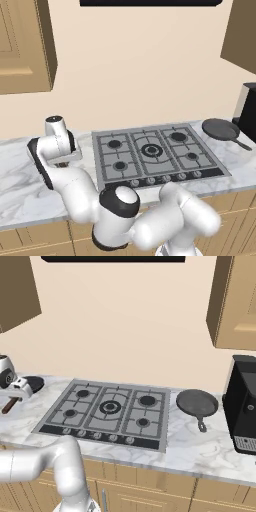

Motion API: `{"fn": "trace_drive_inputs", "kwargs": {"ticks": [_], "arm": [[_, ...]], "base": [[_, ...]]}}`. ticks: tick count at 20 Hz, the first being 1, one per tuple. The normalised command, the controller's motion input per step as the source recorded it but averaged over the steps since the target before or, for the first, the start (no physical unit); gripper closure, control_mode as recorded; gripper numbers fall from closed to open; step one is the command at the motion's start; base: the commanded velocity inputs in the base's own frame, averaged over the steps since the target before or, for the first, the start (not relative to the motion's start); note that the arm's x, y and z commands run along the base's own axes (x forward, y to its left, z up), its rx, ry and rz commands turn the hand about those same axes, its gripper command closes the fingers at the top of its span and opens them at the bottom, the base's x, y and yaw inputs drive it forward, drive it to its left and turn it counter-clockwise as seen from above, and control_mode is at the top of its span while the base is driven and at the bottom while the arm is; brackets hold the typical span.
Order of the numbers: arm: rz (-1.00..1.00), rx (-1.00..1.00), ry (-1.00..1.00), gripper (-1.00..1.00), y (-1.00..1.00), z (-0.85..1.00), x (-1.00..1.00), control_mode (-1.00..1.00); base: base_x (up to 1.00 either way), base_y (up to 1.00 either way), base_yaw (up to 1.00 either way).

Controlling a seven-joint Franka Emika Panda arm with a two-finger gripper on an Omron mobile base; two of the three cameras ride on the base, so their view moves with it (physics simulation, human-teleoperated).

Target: Place both pans onto different burners. Then place the garlic and the fish on different pans.

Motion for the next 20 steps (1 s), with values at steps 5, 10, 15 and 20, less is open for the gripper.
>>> {"fn": "trace_drive_inputs", "kwargs": {"ticks": [5,10,15,20], "arm": [[-0.04,0.0,-0.07,1.0,-0.36,0.32,-0.28,-1.0],[-0.04,0.03,-0.06,1.0,-0.4,0.37,-0.24,-1.0],[-0.06,0.02,-0.05,1.0,-0.47,0.39,-0.14,-1.0],[-0.08,0.0,-0.03,1.0,-0.55,0.33,-0.08,-1.0]], "base": [[0.0,0.0,0.0],[0.0,0.0,0.0],[0.0,0.0,0.0],[0.0,0.0,0.0]]}}
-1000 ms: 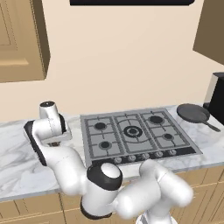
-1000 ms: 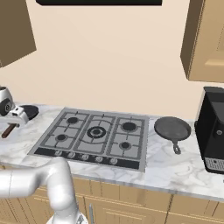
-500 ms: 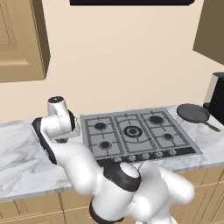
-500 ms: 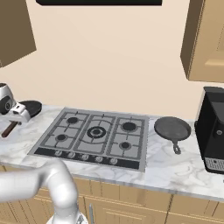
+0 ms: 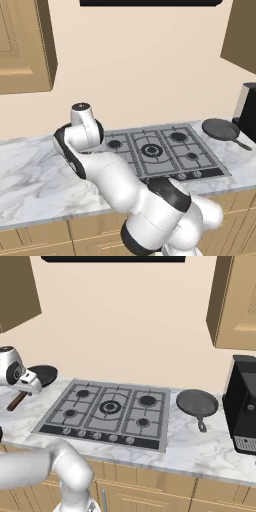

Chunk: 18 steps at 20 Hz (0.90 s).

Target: Place both pans onto different burners. Then place the garlic and the fish on different pans.

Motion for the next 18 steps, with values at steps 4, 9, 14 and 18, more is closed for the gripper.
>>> {"fn": "trace_drive_inputs", "kwargs": {"ticks": [4,9,14,18], "arm": [[-0.09,0.0,-0.02,1.0,-0.57,0.3,-0.09,-1.0],[-0.12,0.0,0.0,1.0,-0.53,0.22,-0.18,-1.0],[-0.16,0.0,0.0,1.0,-0.49,0.22,-0.18,-1.0],[-0.17,0.0,0.0,1.0,-0.4,0.2,-0.19,-1.0]], "base": [[0.0,0.0,0.0],[0.0,0.0,0.0],[0.0,0.0,0.0],[0.0,0.0,0.0]]}}
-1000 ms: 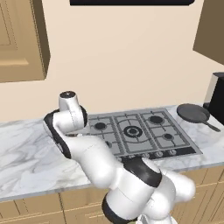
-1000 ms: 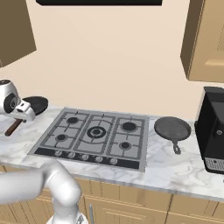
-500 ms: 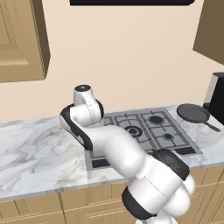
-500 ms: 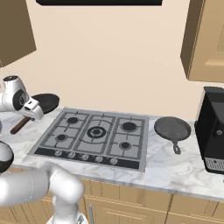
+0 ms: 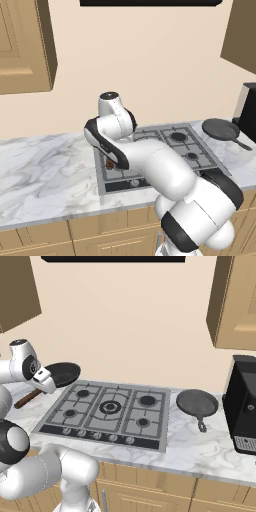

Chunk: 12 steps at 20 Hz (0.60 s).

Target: Place both pans onto different burners. Then place the garlic and the fish on different pans.

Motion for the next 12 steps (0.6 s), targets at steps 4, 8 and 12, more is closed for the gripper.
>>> {"fn": "trace_drive_inputs", "kwargs": {"ticks": [4,8,12], "arm": [[-0.17,0.0,-0.01,1.0,-0.38,0.19,-0.19,-1.0],[-0.17,0.0,0.0,1.0,-0.32,0.11,-0.03,-1.0],[-0.12,0.0,0.0,1.0,-0.15,-0.09,0.02,-1.0]], "base": [[0.0,0.0,0.0],[0.0,0.0,0.0],[0.0,0.0,0.0]]}}
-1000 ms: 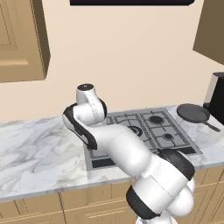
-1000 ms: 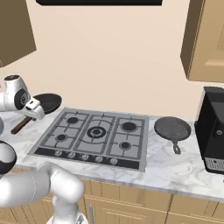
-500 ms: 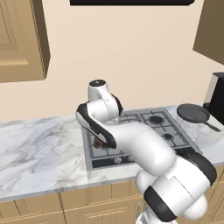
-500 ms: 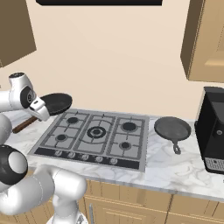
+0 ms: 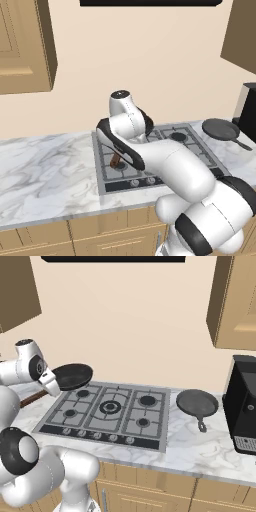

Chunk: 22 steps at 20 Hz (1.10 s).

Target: Place both pans onto different burners. Then place the garlic and the fish on different pans.

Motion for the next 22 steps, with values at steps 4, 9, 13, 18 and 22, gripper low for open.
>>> {"fn": "trace_drive_inputs", "kwargs": {"ticks": [4,9,13,18,22], "arm": [[-0.11,0.0,0.0,1.0,-0.01,-0.24,0.04,-1.0],[-0.12,0.0,0.0,1.0,-0.03,-0.24,0.17,-1.0],[-0.09,0.0,0.0,1.0,-0.3,-0.1,0.12,-1.0],[-0.09,0.0,0.0,1.0,-0.29,-0.17,0.2,-1.0],[-0.08,0.0,0.0,1.0,-0.09,-0.26,0.14,-1.0]], "base": [[0.0,0.0,0.0],[0.0,0.0,0.0],[0.0,0.0,0.0],[0.0,0.0,0.0],[0.0,0.0,0.0]]}}
